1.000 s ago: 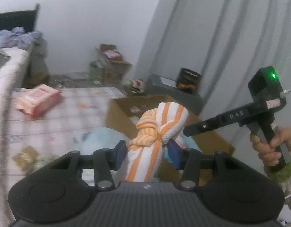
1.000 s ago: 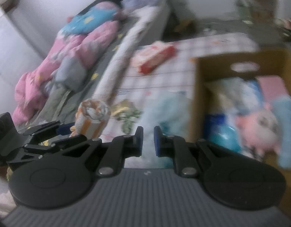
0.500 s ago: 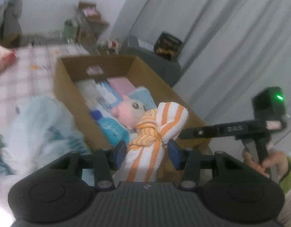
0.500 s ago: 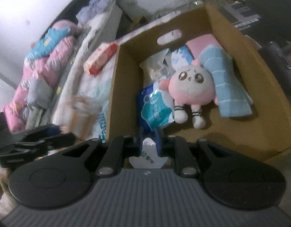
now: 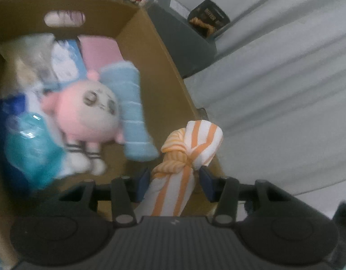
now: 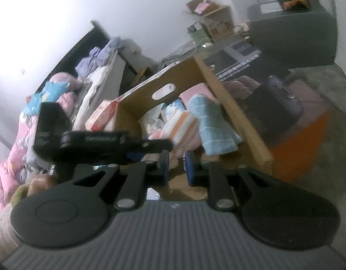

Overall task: Organize soft objects
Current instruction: 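Carry the sock bundle into the box and open the left tool, then grasp the gold LC snack packet with the left tool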

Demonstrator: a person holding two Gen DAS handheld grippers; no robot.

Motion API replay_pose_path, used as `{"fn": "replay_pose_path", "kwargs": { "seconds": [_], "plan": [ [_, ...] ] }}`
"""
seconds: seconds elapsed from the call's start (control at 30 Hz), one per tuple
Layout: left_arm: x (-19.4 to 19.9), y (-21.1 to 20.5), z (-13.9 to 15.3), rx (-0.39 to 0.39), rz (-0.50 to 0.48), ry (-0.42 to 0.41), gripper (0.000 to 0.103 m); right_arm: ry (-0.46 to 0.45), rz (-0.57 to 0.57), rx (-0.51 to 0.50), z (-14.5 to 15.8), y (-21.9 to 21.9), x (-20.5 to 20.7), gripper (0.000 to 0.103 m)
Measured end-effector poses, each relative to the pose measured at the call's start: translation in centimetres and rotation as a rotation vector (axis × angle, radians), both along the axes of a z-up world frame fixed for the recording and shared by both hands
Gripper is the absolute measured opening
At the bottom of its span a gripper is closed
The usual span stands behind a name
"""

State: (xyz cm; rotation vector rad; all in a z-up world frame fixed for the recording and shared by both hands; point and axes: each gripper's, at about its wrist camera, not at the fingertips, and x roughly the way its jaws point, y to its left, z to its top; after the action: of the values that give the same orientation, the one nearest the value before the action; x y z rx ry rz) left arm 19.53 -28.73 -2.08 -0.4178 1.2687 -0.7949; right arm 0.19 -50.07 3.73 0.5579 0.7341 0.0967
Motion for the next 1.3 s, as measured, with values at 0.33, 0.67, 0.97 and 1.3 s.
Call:
{"fn": "replay_pose_path", "kwargs": {
  "seconds": [0.33, 0.67, 0.97, 1.3],
  "plan": [
    [-0.6, -2.5, -3.1, 0.021, -0.005, 0.102, 0.059, 0.013, -0.043, 0.039, -1.4, -2.0, -1.5, 0.018],
    [-1.5, 4.1, 3.0, -0.007, 0.006, -0.060, 0.072, -0.021, 0.010, 0.036, 0.0, 0.7, -0.6, 0.024],
    [-3.9, 17.0, 8.4, 0.057, 0.090, -0.280, 0.086, -0.052, 0.178, 0.002, 2.6, 8.0, 3.0, 0.039],
    [-6.3, 32.5, 8.5, 0.289, 0.310, -0.500, 0.087, -0.055, 0.473, -0.101, 5.6, 21.7, 10.8, 0.058]
  ]
}}
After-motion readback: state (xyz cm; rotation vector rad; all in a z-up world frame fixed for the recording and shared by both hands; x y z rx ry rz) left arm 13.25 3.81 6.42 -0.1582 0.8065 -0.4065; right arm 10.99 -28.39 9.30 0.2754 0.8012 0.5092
